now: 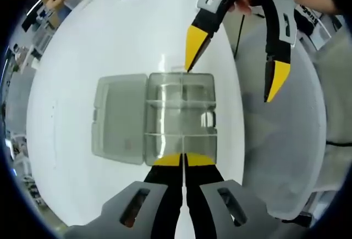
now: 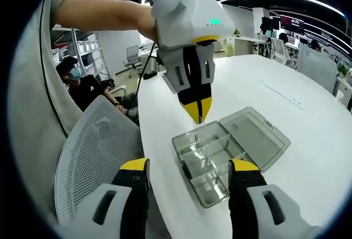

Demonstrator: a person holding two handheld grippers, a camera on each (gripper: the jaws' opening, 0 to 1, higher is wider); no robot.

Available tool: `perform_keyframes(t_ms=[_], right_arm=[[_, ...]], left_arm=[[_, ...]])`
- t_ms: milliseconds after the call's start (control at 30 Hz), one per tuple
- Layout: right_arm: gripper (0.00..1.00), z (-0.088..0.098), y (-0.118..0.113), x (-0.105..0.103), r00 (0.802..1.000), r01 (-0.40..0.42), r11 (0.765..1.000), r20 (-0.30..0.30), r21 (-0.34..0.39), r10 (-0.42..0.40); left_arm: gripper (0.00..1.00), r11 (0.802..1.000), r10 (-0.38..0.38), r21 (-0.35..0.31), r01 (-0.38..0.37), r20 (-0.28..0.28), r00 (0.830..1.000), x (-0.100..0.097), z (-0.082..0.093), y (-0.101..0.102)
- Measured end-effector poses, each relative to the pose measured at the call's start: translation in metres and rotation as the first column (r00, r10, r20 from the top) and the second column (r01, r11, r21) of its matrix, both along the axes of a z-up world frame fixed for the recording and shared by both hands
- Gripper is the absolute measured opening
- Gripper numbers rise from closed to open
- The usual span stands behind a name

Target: Insert the divider into the dual guide fixture by aligning both edges with the guide slots and pushing it downward to the bottom, including one-sided entry, uneven engagement, binding, and posture correction.

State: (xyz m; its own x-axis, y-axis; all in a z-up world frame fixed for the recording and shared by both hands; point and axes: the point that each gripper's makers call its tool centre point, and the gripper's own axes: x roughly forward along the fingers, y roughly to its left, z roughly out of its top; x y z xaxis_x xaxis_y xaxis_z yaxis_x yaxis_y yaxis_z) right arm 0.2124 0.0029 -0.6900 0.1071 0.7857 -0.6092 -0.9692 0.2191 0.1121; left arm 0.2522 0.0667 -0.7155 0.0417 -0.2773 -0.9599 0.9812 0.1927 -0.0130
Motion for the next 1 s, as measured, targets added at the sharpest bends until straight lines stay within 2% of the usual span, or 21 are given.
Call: perform_keyframes(t_ms=[567, 1000], right_arm=[[0.55, -0.001, -0.003, -0.001, 1.0, 0.008, 1.0, -0.006, 0.006, -0.008], [0.55, -0.002, -0.002, 0.0, 1.0, 0.011, 1.0, -0.008, 0.012, -0.011]], left_arm=[[0.0, 1.0, -0.01, 0.029, 0.01, 0.0, 1.0, 0.002, -0.008, 0.001], [0.0, 1.0, -0.001, 0.027, 0.002, -0.008, 1.0, 0.0, -0.012, 0.002]])
